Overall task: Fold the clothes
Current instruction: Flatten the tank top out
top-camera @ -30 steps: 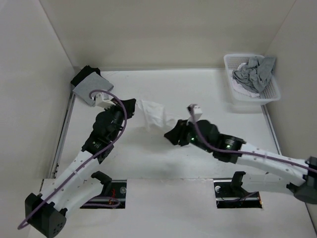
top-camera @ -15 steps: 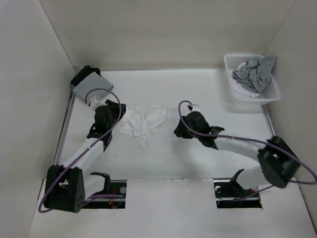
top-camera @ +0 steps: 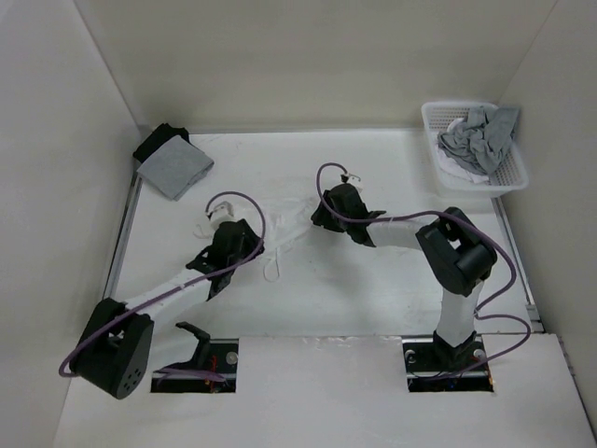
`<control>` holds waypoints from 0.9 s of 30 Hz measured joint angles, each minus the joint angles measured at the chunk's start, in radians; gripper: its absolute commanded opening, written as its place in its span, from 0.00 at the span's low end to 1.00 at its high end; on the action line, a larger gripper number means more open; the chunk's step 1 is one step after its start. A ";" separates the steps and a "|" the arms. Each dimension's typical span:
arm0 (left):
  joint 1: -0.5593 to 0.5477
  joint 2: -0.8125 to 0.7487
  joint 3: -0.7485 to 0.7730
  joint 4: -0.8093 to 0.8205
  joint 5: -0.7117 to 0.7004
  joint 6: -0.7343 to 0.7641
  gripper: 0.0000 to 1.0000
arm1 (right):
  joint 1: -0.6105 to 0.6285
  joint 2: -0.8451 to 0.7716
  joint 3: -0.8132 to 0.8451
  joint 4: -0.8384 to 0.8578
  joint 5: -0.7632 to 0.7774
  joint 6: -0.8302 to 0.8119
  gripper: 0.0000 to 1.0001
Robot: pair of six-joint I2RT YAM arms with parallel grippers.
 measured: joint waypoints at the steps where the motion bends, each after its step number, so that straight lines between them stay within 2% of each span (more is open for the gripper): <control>1: -0.040 0.027 0.008 -0.013 -0.005 0.019 0.44 | -0.003 0.003 0.002 0.000 0.001 0.005 0.53; 4: -0.173 0.142 0.068 -0.039 -0.044 0.085 0.45 | -0.021 0.029 0.034 -0.005 0.000 0.020 0.48; 8: -0.207 0.239 0.131 -0.037 -0.095 0.130 0.42 | -0.039 0.080 0.117 -0.010 -0.010 0.038 0.39; 10: -0.207 0.262 0.141 -0.037 -0.118 0.142 0.39 | -0.043 0.098 0.144 -0.010 -0.015 0.043 0.26; 14: -0.202 0.290 0.143 -0.032 -0.167 0.161 0.37 | -0.044 0.118 0.167 -0.013 -0.018 0.049 0.09; 16: -0.195 0.307 0.148 -0.030 -0.179 0.169 0.32 | -0.044 0.119 0.167 -0.014 -0.014 0.055 0.06; 18: -0.189 0.326 0.155 -0.029 -0.186 0.173 0.21 | -0.044 0.117 0.166 -0.012 -0.006 0.056 0.05; 21: -0.183 0.328 0.156 -0.023 -0.198 0.173 0.09 | -0.044 0.097 0.136 -0.006 0.005 0.052 0.04; 25: -0.182 0.294 0.156 -0.025 -0.211 0.169 0.05 | -0.044 0.019 0.051 0.008 0.016 0.040 0.02; 27: -0.183 0.228 0.155 -0.032 -0.211 0.163 0.05 | -0.044 -0.032 0.008 0.017 0.021 0.034 0.01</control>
